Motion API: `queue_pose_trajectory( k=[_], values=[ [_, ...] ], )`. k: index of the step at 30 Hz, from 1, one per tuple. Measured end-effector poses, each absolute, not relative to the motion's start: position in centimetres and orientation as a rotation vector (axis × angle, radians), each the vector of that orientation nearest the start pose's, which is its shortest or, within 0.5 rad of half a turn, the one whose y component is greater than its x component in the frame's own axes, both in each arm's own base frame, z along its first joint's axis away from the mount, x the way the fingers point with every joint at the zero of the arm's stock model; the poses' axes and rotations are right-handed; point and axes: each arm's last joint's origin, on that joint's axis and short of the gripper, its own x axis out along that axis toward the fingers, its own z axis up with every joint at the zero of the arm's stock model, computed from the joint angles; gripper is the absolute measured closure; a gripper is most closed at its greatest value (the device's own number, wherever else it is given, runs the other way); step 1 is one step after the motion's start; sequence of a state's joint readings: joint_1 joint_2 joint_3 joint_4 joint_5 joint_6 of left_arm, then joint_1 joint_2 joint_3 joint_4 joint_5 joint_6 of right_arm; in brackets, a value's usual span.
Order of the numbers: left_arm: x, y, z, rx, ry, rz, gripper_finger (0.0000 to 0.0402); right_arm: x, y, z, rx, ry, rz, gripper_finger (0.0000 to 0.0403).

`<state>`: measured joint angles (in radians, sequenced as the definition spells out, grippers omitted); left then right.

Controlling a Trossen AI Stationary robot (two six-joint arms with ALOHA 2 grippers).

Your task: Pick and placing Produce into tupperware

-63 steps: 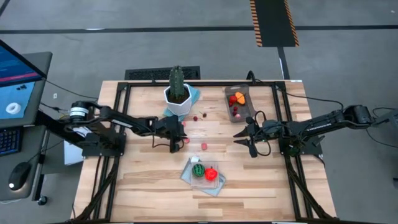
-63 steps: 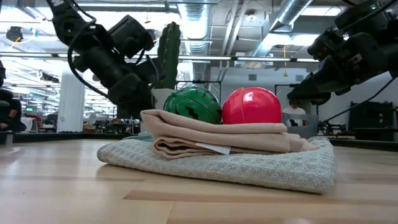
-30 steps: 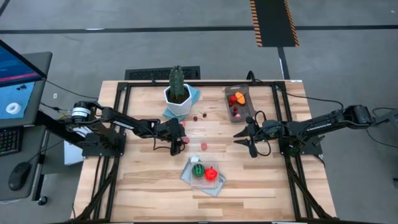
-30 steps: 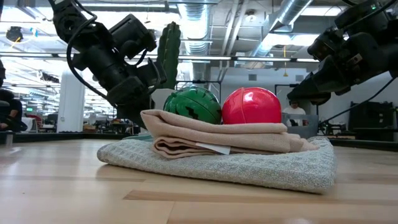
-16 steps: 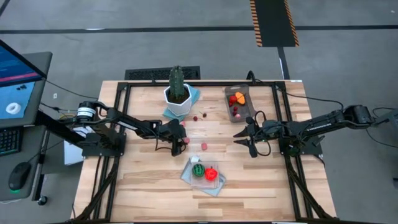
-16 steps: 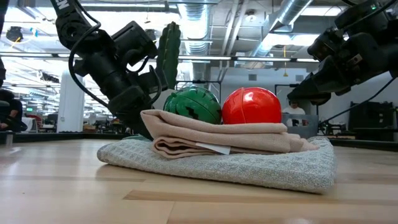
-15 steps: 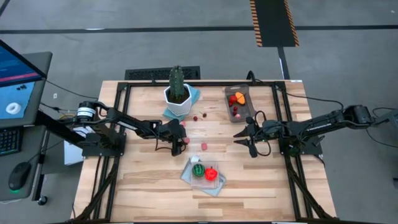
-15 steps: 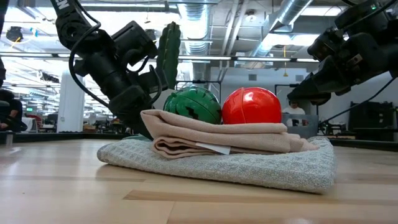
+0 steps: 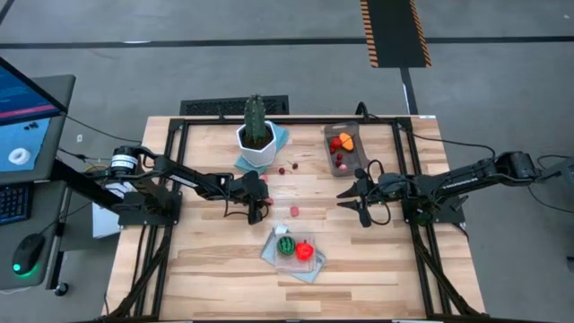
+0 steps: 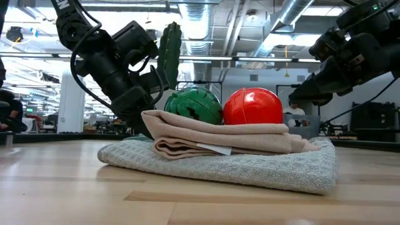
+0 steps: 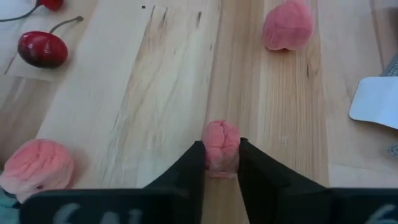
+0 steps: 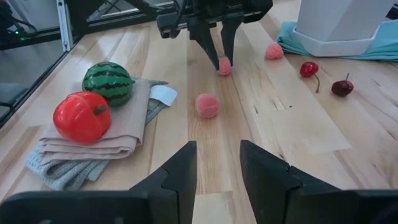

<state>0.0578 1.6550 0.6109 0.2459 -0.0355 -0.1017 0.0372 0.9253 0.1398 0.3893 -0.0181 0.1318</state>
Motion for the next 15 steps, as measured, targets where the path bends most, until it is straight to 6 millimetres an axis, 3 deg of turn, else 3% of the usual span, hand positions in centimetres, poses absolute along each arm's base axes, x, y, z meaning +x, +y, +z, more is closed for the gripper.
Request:
queue_pose_trajectory(
  k=[11,15],
  values=[
    [29.0,1.8,12.2,-0.116,0.705,0.133,0.0344,16.6,0.7,14.6,0.126,0.399,0.028,0.0260],
    [30.0,1.9,13.3,-0.102,0.648,0.138,0.0345,16.6,0.7,14.6,0.127,0.399,0.028,0.0257]
  ],
)
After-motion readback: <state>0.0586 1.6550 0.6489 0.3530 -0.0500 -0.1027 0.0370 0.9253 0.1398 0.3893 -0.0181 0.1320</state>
